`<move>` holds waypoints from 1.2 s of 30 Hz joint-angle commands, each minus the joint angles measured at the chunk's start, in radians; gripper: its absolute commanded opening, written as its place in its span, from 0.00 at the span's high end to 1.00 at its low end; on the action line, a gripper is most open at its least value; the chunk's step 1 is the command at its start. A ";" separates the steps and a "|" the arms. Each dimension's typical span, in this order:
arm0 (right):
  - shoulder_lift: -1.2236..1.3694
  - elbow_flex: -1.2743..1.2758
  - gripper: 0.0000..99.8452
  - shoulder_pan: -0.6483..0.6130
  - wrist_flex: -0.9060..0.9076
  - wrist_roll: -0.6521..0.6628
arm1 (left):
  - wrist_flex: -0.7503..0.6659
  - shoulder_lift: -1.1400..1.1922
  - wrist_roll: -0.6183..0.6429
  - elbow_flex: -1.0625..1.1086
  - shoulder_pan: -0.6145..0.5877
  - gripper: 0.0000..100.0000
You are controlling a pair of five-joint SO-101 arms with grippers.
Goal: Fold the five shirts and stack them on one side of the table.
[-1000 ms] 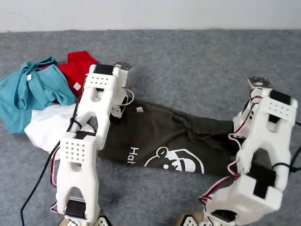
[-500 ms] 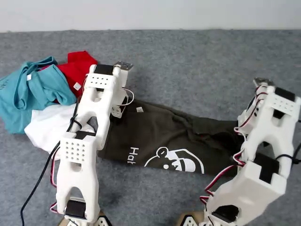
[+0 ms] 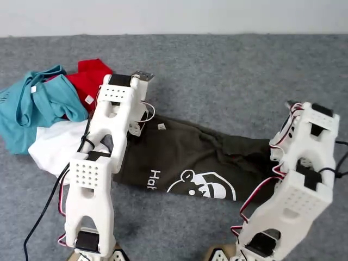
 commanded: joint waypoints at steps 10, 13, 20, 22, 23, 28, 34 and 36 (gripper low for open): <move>0.001 -0.037 0.96 -0.090 -0.013 0.012 | -0.011 -0.066 -0.018 0.081 -0.003 0.91; 0.001 -0.037 0.98 -0.090 -0.012 0.061 | -0.038 -0.066 -0.021 0.131 -0.003 0.92; -0.050 -0.037 0.99 -0.084 -0.012 0.068 | -0.074 -0.068 -0.021 0.183 -0.003 0.92; -0.104 -0.037 0.99 -0.084 -0.005 0.068 | -0.074 -0.075 -0.021 0.179 -0.005 0.92; -0.133 -0.037 0.99 -0.084 -0.002 0.071 | -0.072 -0.078 -0.021 0.170 -0.005 0.92; -0.249 -0.035 0.99 -0.088 0.028 0.074 | -0.064 -0.135 -0.023 0.085 -0.005 0.92; -0.321 -0.035 0.99 -0.116 0.085 0.074 | -0.071 -0.189 -0.023 0.062 -0.003 0.91; -0.337 -0.035 0.99 -0.143 0.101 0.074 | -0.071 -0.198 -0.023 0.062 -0.003 0.91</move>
